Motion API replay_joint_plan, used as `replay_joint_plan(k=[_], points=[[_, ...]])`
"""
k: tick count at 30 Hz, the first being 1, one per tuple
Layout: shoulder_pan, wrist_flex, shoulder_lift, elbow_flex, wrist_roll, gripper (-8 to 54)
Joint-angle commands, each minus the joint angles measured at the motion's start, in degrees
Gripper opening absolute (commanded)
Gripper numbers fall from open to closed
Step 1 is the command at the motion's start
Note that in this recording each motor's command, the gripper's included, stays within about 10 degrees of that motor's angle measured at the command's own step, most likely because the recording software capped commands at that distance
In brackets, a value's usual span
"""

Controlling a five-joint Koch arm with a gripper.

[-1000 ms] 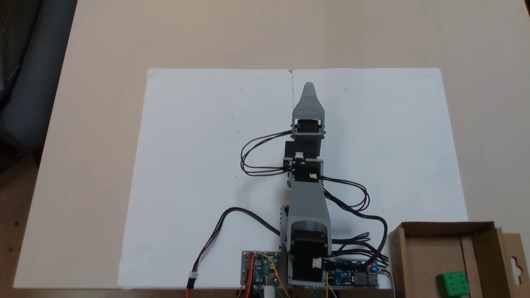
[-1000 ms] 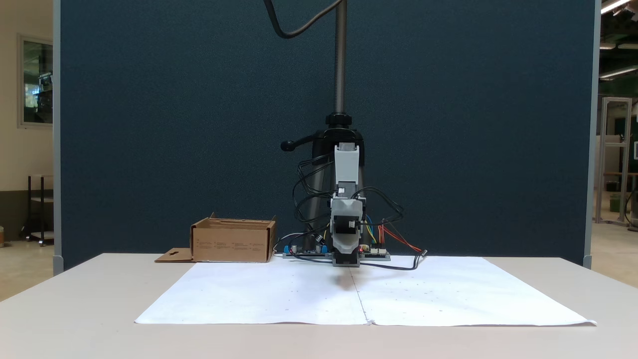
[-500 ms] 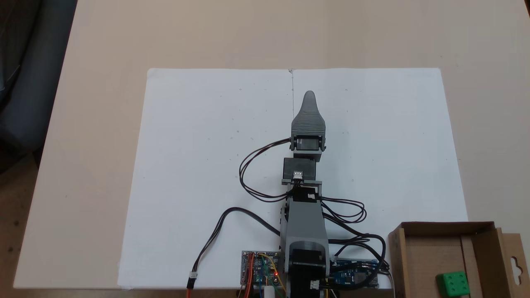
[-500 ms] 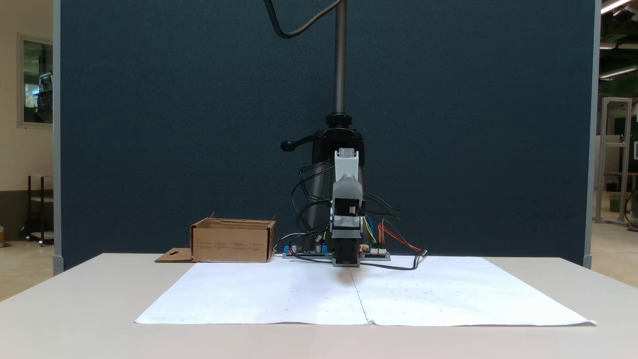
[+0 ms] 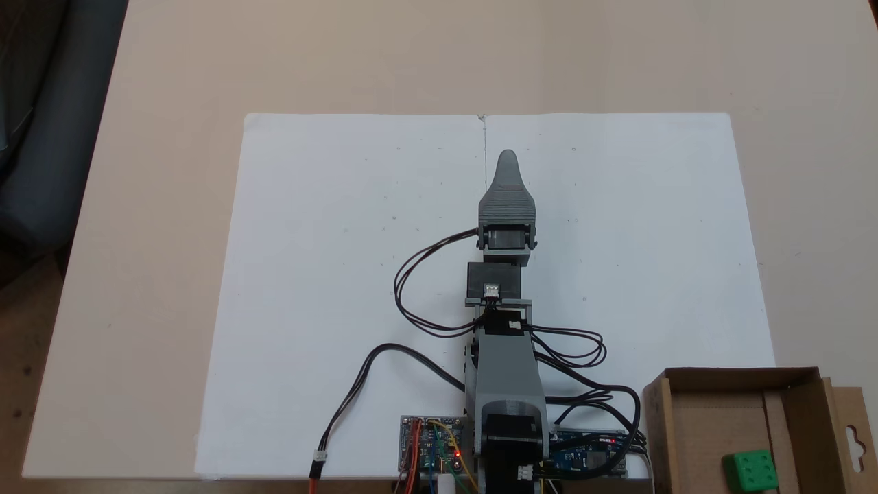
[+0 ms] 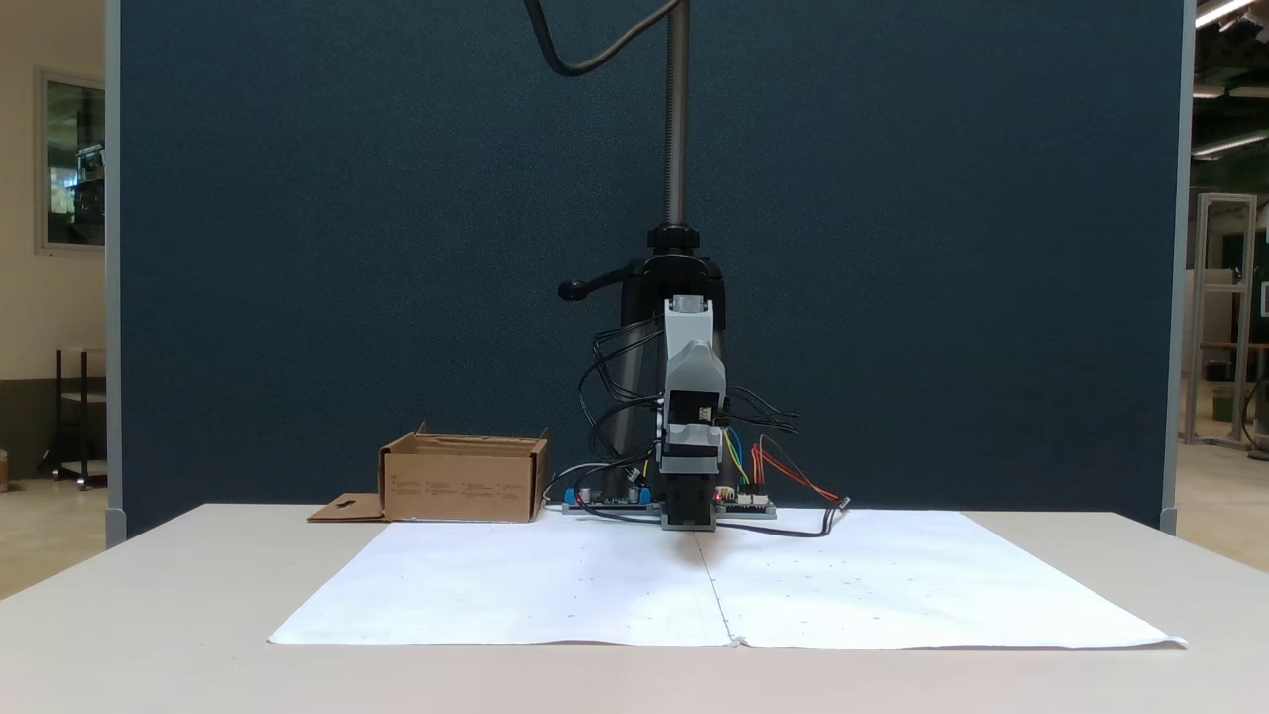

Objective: Grasp a green dice and put it in the bin.

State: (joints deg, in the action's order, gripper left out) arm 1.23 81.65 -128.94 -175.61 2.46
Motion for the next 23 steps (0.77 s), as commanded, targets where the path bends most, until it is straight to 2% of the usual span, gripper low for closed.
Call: replay_joint_plan(k=[1, 23], points=[[0.26, 3.78, -5.71, -3.87, 1.49, 45.3], [0.44, 4.13, -5.89, -3.87, 1.41, 45.2]])
